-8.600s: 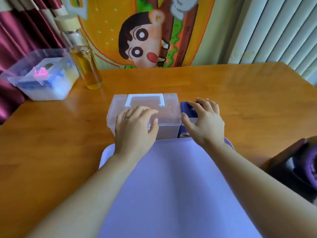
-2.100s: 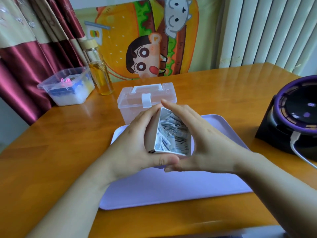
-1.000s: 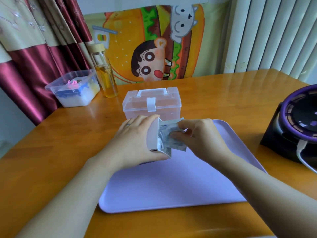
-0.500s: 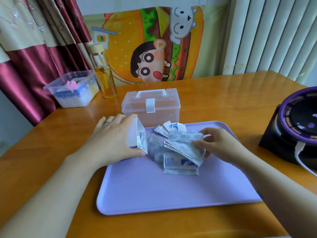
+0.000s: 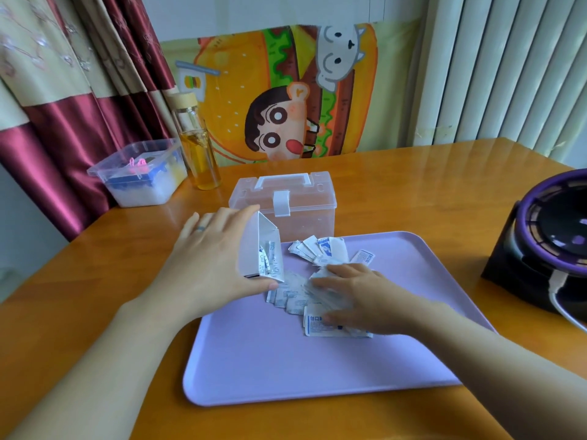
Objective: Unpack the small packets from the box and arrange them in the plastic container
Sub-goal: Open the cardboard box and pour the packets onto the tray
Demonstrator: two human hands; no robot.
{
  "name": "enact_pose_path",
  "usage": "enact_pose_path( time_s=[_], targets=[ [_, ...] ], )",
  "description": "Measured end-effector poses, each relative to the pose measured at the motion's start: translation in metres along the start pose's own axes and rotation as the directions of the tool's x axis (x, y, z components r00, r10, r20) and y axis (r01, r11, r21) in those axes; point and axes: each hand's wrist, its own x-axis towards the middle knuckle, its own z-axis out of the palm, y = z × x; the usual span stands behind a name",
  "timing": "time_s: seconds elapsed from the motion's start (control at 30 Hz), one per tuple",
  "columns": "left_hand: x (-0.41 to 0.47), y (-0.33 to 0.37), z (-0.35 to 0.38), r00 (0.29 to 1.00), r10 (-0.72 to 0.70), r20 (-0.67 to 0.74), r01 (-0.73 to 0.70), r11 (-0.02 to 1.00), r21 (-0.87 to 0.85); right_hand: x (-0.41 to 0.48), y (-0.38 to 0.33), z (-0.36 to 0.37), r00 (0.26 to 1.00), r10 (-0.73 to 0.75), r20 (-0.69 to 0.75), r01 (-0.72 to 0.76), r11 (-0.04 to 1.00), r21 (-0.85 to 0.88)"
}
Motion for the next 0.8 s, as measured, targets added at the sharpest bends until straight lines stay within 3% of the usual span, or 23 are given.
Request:
enact_pose_path(
  time_s=[0.2,0.37,0.43,0.53,0.63,0.8],
  targets=[
    [-0.001,0.004,0.003,1.0,0.025,-0.016,-0.025,0.999,-0.025,0.006,-0.001,0.005,0.968,-0.222,-0.114,0.231,0.97,0.077],
    [-0.001,0.004,0.004,0.997,0.062,-0.038,-0.064,0.997,-0.047,-0.002,0.022,-0.006,0.98,-0.071,-0.186,0.049,0.992,-0.118],
    [-0.001,0.003,0.007,0.995,0.087,-0.042,-0.09,0.993,-0.075,-0.009,0.019,-0.02,0.958,-0.008,-0.288,-0.013,0.997,-0.071],
    [0.002,0.008,0.011,0.988,0.137,-0.072,-0.144,0.984,-0.102,-0.02,-0.002,-0.046,0.838,-0.006,-0.546,0.131,0.973,0.189],
    [0.005,0.014,0.014,0.976,0.182,-0.116,-0.195,0.974,-0.116,-0.029,-0.032,-0.061,0.873,-0.041,-0.486,0.252,0.89,0.379],
    [0.005,0.027,0.013,0.936,0.243,-0.254,-0.293,0.939,-0.18,-0.022,-0.051,-0.055,0.887,-0.135,-0.442,0.301,0.895,0.33]
  ],
)
